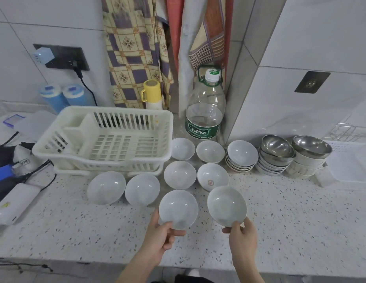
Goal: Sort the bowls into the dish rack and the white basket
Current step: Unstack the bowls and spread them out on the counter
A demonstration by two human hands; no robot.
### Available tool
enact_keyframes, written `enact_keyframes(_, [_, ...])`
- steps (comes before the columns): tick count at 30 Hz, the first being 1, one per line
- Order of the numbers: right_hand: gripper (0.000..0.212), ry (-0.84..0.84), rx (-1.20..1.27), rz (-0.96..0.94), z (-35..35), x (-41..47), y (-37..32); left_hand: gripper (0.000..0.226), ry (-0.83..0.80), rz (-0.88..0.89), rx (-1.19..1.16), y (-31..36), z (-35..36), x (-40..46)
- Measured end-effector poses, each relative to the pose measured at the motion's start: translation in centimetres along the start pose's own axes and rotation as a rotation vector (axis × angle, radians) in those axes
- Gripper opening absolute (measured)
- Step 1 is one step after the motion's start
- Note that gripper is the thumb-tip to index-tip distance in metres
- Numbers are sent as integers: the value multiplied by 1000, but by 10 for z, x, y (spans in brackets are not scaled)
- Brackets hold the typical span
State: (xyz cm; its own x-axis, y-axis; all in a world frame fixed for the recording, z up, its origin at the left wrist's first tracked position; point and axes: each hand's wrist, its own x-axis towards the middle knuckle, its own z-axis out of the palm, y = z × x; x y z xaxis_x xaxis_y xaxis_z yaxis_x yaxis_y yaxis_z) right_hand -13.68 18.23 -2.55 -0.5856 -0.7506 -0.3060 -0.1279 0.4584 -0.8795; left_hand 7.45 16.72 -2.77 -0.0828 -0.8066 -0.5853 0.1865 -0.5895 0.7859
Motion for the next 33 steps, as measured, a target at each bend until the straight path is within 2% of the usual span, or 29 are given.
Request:
enact_keyframes(13, [41,-150,-35,143,2,-2,17,56,70,-21,39,-12,-7,9])
enact_keyframes(19, [46,-158,-18,167,5,3,18,51,60,-47,23,-10,-7,16])
enact_keyframes(33, [43,-166,-33,154,10,6,20,51,49,-32,4,-15,-7,24])
